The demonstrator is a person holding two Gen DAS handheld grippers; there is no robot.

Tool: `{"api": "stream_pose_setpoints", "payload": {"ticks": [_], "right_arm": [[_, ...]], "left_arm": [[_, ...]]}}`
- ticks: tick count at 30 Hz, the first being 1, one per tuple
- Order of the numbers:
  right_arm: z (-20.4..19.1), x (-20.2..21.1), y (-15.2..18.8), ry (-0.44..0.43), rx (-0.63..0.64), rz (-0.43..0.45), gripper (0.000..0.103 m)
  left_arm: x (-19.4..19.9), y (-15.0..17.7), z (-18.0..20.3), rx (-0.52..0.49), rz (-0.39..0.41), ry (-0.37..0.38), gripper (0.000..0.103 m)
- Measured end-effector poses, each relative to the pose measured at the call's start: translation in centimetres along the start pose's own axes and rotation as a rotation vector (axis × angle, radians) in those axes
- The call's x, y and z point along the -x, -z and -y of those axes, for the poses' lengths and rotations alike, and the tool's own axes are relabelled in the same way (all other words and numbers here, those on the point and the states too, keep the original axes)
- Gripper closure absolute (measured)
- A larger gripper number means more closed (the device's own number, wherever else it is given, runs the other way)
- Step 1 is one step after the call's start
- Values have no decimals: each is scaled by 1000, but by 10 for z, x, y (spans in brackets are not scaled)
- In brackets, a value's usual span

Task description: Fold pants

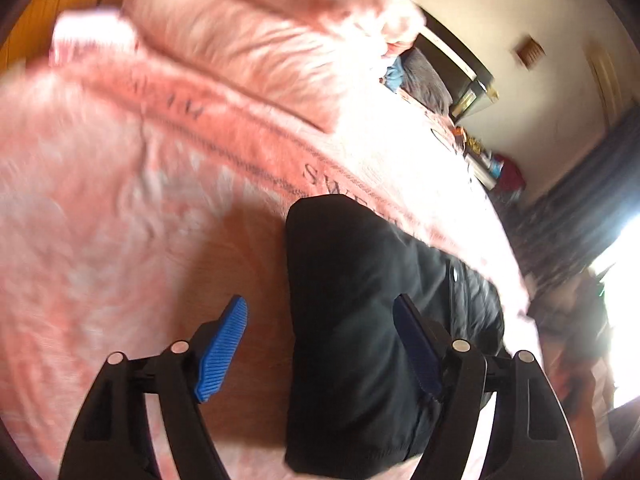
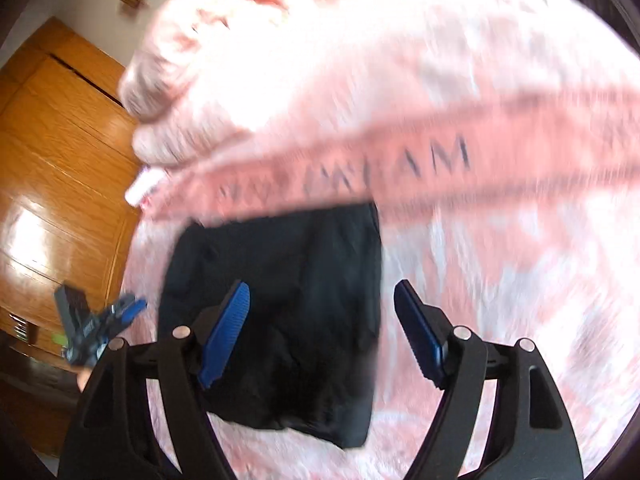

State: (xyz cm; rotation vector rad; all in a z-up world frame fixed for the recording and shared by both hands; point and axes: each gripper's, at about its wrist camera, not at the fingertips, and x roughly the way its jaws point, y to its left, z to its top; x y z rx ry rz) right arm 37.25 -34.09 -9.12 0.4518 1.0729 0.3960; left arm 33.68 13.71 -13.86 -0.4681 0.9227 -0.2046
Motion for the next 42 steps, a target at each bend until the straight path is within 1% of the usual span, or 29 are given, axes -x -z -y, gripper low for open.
{"api": "stream_pose_setpoints", "payload": {"ticks": [1, 2, 3, 5, 6, 7, 8, 9, 11, 13, 15, 16, 17, 18, 19, 20, 21, 23, 25, 27, 28, 29, 31, 34, 36, 37, 39, 40, 42], "right_arm": [[-8, -4, -3, -7, 13, -1, 27], [-14, -11, -5, -5, 27, -8, 27], [-20, -24, -7, -2, 39, -31, 27], [-31, -54, -14, 15, 36, -56, 28], [-30, -69, -17, 33, 25, -65, 28], [-26, -80, -18, 51, 11, -70, 29], [-21, -88, -18, 61, -4, -78, 32], [-16, -98, -21, 75, -24, -83, 33], [-2, -107, -22, 90, -52, -91, 38], [-2, -110, -24, 104, -52, -97, 38], [-6, -96, -22, 87, -50, -81, 37], [-9, -82, -18, 69, -46, -56, 36], [-14, -63, -11, 51, -30, -19, 36], [-19, -46, -3, 39, -11, 9, 35], [-24, -30, 9, 35, 15, 33, 34], [-28, -18, 21, 37, 40, 42, 33], [-32, -5, 36, 30, 66, 57, 33], [-35, 6, 66, 19, 88, 53, 33], [-29, -1, 85, 17, 71, 28, 33], [-15, -17, 96, 50, 34, -6, 33], [-7, -27, 99, 61, 22, -29, 34], [-1, -33, 100, 72, 19, -42, 37], [3, -36, 100, 79, 11, -51, 38], [-8, -17, 97, 45, 9, -28, 36], [-21, -2, 91, 44, 34, 14, 33], [-24, -1, 88, 51, 39, 21, 32], [-26, -10, 83, 83, 32, 19, 32], [-26, -21, 83, 112, 32, -6, 30], [-20, -45, 86, 192, 32, -63, 29]], "left_arm": [[3, 8, 16, -57, 6, -38, 27], [-6, 6, 35, -101, 3, -72, 27], [-4, 16, 33, -133, -5, -101, 28], [-11, 32, 37, -177, -22, -165, 29], [-20, 37, 43, -195, -28, -195, 32], [-29, 43, 43, -205, -46, -216, 33], [-35, 47, 41, -201, -63, -217, 33], [-28, 51, 42, -194, -70, -216, 33], [-36, 56, 34, -175, -83, -206, 32], [-40, 57, 32, -165, -88, -203, 32], [-35, 59, 31, -154, -90, -197, 33], [-29, 57, 29, -139, -84, -176, 34], [-25, 55, 27, -131, -72, -162, 33], [-15, 55, 28, -131, -43, -149, 33], [-9, 55, 28, -135, -28, -148, 31], [-4, 56, 28, -139, -18, -148, 27], [-2, 57, 29, -141, -13, -150, 24], [-2, 60, 27, -143, -20, -160, 24], [-9, 63, 23, -129, -50, -168, 24], [-20, 66, 19, -110, -82, -166, 21], [-24, 67, 19, -102, -79, -167, 18], [-26, 68, 17, -93, -80, -165, 14], [-30, 68, 14, -71, -96, -149, 13], [-23, 67, 11, -41, -93, -129, 14], [-14, 67, 13, -49, -65, -116, 14], [-10, 67, 15, -61, -52, -119, 14], [-11, 68, 19, -71, -57, -144, 11], [-13, 69, 20, -69, -63, -151, 11], [-24, 71, 22, -64, -110, -158, 9]]}}
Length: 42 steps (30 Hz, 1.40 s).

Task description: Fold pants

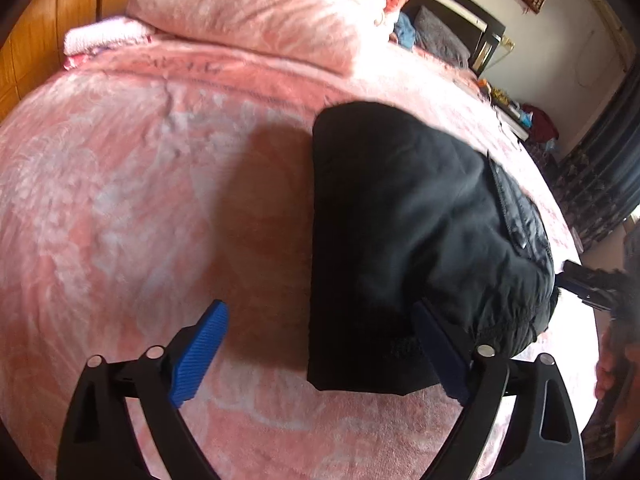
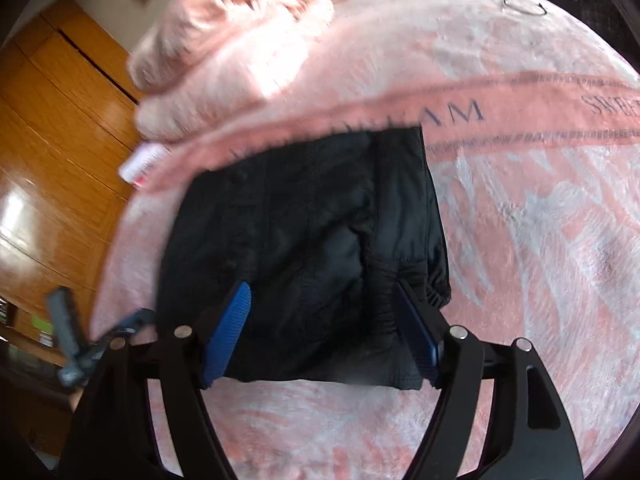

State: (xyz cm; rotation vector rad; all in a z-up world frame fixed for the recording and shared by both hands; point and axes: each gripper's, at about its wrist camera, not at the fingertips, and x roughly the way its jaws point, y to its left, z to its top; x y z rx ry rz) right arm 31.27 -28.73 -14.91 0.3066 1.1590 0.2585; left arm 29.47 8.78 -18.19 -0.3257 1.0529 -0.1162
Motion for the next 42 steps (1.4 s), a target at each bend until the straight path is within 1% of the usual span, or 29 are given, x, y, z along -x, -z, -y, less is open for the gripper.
{"api": "stream_pose_setpoints", "payload": {"ticks": [2, 3, 4, 5, 6, 7, 8, 9, 10, 11, 13, 15, 17, 20, 23, 26, 27, 29, 31, 33, 38, 42], "right_arm": [[-7, -2, 5, 47, 28, 17, 28], [-14, 9, 7, 50, 32, 37, 26], [-19, 20, 11, 30, 26, 60, 21], [-24, 31, 16, 22, 27, 85, 19], [-34, 50, 25, 26, 46, 133, 18], [-44, 69, 36, 36, 68, 176, 12], [-52, 85, 47, 36, 84, 211, 11], [-63, 107, 66, 34, 104, 260, 9], [-71, 122, 81, 43, 116, 290, 7], [-78, 136, 97, 52, 125, 316, 6], [-92, 167, 137, 64, 130, 375, 6], [-102, 191, 172, 54, 117, 408, 5], [-113, 212, 202, 63, 122, 421, 4], [-125, 242, 241, 91, 117, 435, 3], [-142, 269, 273, 159, 140, 468, 3], [-158, 296, 301, 251, 170, 511, 3], [-159, 301, 308, 258, 176, 521, 3], [-164, 314, 321, 258, 186, 551, 3], [-170, 328, 335, 287, 194, 587, 3], [-174, 336, 344, 309, 201, 599, 3], [-183, 347, 365, 317, 212, 598, 3], [-185, 348, 370, 318, 209, 590, 3]], "left_arm": [[-1, 1, 2, 11, -9, -7, 9], [6, 2, 3, 10, -3, -13, 9], [14, 3, 5, 6, 10, -7, 9], [25, 5, 7, -3, 33, -1, 9], [37, 8, 10, -21, 63, -5, 9], [56, 14, 16, -55, 103, -20, 9], [70, 20, 22, -80, 130, -34, 8], [92, 30, 29, -115, 171, -59, 5], [108, 38, 35, -140, 203, -80, 3], [125, 50, 41, -168, 240, -107, 4], [154, 72, 50, -203, 285, -150, 4], [180, 93, 54, -209, 303, -155, 4], [212, 119, 57, -205, 321, -117, 4], [251, 150, 62, -213, 358, -120, 4], [280, 176, 68, -214, 373, -142, 4], [303, 199, 73, -224, 372, -138, 4], [313, 206, 74, -217, 379, -144, 4], [328, 217, 76, -221, 386, -129, 4], [343, 226, 79, -224, 391, -135, 4], [353, 233, 79, -220, 394, -124, 4], [366, 247, 82, -223, 382, -117, 4], [371, 254, 86, -219, 382, -122, 4]]}}
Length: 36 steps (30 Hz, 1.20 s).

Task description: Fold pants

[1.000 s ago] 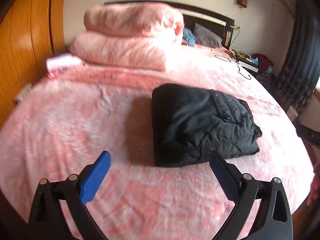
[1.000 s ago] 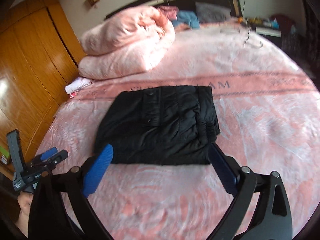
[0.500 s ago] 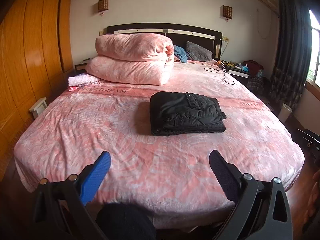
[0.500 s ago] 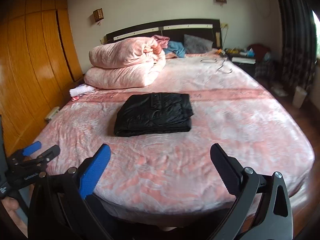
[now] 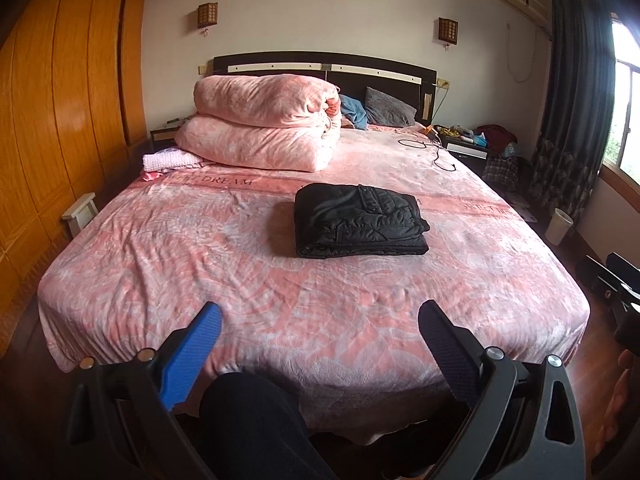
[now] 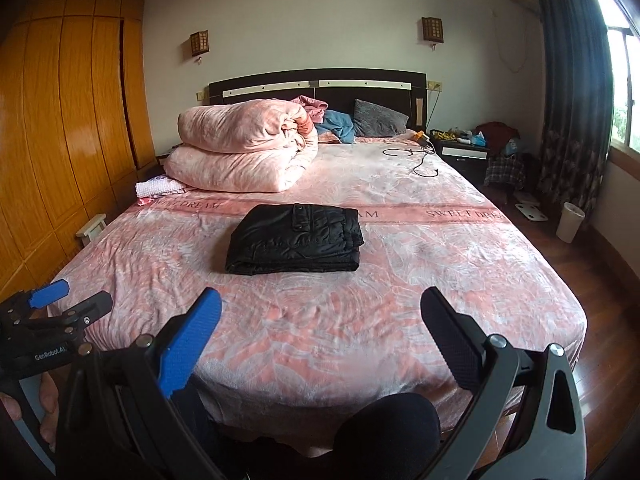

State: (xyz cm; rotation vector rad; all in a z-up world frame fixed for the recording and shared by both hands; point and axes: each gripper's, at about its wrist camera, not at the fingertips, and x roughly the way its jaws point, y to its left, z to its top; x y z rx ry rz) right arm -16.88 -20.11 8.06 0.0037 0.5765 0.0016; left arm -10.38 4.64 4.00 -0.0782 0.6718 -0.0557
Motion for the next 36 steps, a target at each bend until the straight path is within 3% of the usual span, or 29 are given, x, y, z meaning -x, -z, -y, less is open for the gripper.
{"api": "stream_pose_setpoints", "payload": {"ticks": [36], "right_arm": [[-4, -55, -8, -37, 26, -78, 3]], "left_arm": [[-29, -12, 0, 10, -33, -18, 4]]}}
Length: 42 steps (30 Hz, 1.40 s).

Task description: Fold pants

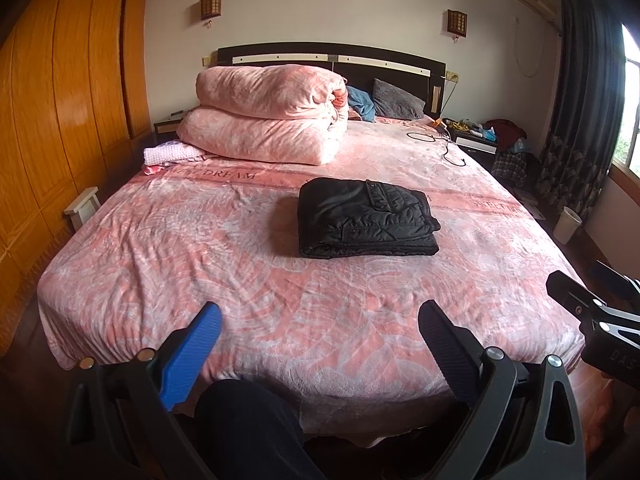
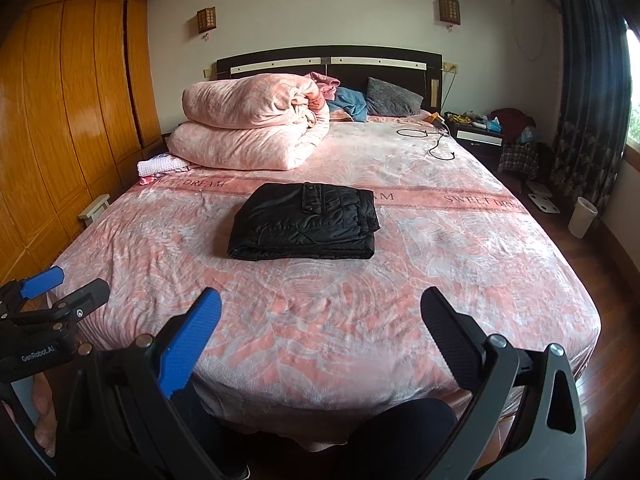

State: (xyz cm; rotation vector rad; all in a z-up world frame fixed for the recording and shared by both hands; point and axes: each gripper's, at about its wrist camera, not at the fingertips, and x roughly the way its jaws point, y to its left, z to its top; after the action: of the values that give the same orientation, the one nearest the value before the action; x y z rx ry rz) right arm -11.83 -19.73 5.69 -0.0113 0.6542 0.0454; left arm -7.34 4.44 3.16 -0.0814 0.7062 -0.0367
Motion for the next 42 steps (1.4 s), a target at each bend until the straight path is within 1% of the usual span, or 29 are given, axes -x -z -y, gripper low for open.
{"api": "stream_pose_setpoints", "payload": {"ticks": [11, 17, 32, 42], "right_arm": [[0, -7, -3, -1, 4, -7, 3], [3, -18, -4, -2, 1, -16, 3], [5, -22, 0, 8, -3, -9, 3], [9, -20, 1, 16, -5, -9, 3]], "left_arm": [[-10, -5, -5, -7, 4, -17, 4], [-12, -7, -6, 1, 6, -21, 4], [-14, -10, -9, 25, 21, 3, 4], [-10, -13, -9, 22, 25, 0, 4]]}}
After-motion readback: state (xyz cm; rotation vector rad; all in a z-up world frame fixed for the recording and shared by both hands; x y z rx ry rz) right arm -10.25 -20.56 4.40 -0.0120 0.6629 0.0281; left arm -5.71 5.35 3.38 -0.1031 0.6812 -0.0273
